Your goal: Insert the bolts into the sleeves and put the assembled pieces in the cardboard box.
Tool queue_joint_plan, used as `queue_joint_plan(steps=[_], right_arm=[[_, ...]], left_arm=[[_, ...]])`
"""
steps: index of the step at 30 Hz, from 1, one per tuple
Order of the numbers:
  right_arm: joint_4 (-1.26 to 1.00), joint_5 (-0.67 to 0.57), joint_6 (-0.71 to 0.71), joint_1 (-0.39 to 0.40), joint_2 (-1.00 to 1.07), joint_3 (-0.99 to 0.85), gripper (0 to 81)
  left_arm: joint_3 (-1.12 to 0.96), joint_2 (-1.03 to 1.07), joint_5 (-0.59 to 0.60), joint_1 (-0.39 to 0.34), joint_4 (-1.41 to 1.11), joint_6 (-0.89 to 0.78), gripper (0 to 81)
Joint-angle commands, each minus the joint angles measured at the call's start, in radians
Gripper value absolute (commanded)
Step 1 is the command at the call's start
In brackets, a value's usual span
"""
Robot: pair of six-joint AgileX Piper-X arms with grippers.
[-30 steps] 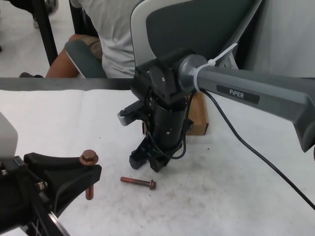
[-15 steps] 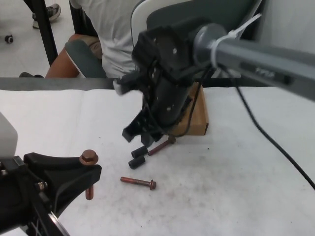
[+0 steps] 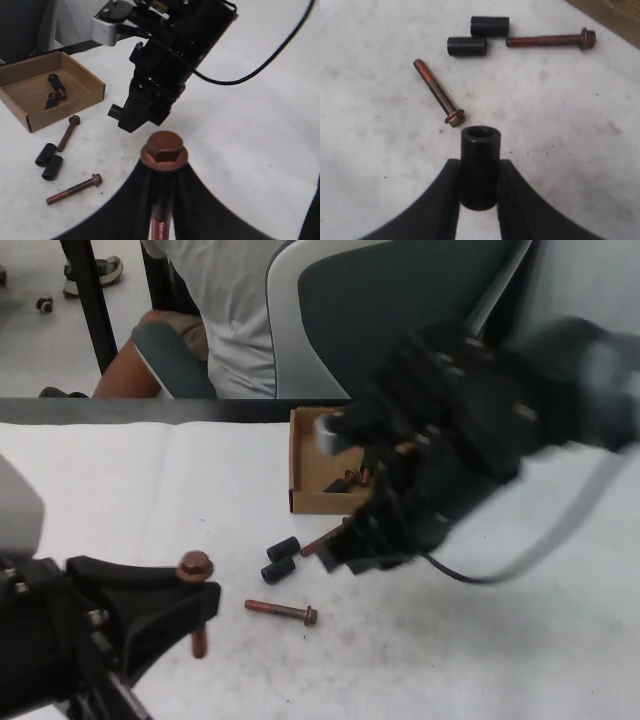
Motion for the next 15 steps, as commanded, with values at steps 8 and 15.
queue_joint_plan(steps=[8, 15], right_arm=[[-0.309, -0.041, 0.136, 0.079, -0.42, 0.387, 0.2], [-0.493, -0.071, 0.225, 0.19, -0.599, 0.588, 0.2]], left_arm=[[-0.002, 0.141, 0.076, 0.001, -0.296, -0.16, 0.8], [-0.002, 0.205, 0.076, 0.001, -0.424, -0.194, 0.8]])
